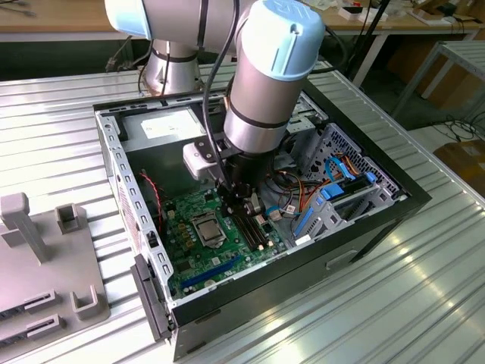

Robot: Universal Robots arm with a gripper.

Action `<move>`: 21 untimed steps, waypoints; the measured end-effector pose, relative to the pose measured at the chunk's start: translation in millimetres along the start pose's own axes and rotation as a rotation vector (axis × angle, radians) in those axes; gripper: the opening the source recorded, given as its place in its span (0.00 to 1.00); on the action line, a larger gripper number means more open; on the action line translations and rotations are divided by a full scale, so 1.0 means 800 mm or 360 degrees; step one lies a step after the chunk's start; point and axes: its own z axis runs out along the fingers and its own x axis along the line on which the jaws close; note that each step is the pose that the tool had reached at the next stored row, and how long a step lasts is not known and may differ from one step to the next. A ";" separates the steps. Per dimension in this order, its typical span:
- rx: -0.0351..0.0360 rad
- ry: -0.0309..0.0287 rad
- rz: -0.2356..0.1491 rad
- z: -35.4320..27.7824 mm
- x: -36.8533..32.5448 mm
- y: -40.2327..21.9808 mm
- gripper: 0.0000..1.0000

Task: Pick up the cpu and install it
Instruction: 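Install the first cpu locking lever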

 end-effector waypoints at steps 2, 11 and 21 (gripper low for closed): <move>0.0000 0.00004 -0.0004 0.0038 0.0016 0.0001 0.11; 0.0000 0.00005 -0.0016 0.0108 0.0141 0.0009 0.11; 0.0000 0.00007 -0.0023 0.0191 0.0144 0.0008 0.11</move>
